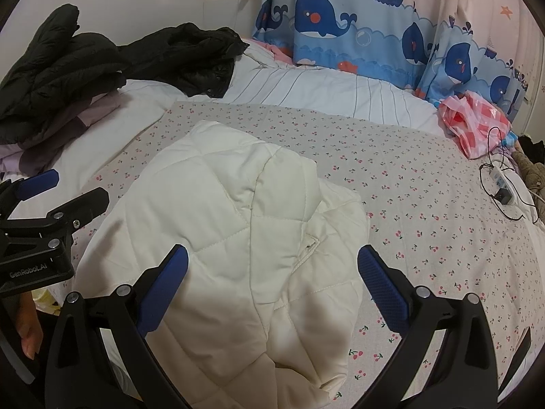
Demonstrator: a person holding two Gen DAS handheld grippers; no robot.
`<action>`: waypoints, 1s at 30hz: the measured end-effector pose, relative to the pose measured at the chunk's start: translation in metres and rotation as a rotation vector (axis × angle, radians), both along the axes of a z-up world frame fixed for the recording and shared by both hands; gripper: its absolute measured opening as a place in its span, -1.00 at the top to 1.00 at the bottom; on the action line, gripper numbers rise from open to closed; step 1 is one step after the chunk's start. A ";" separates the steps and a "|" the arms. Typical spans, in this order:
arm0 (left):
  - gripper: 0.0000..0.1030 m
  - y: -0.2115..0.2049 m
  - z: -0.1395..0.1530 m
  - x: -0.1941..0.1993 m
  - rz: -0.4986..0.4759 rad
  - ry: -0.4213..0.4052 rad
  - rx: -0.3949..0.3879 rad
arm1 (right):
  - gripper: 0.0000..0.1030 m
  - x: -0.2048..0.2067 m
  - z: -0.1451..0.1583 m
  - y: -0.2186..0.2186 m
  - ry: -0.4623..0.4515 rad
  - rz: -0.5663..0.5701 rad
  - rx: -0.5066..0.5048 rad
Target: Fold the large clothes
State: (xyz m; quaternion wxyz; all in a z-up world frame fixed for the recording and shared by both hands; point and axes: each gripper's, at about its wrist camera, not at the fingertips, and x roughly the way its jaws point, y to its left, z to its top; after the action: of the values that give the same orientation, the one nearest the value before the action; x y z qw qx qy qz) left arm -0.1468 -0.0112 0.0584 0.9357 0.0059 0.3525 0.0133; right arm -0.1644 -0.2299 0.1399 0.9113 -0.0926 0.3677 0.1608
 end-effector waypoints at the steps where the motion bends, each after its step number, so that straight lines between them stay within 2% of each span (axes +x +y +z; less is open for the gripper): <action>1: -0.88 0.000 0.000 0.000 0.001 0.001 -0.002 | -0.86 0.000 0.000 0.000 0.000 0.000 0.000; 30: -0.88 -0.004 -0.003 0.000 -0.007 0.019 -0.017 | -0.86 0.001 -0.002 0.003 -0.001 0.003 -0.001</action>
State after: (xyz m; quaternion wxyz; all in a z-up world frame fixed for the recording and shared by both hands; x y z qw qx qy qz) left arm -0.1467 -0.0154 0.0552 0.9323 -0.0007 0.3616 0.0072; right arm -0.1639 -0.2267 0.1376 0.9111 -0.0938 0.3673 0.1619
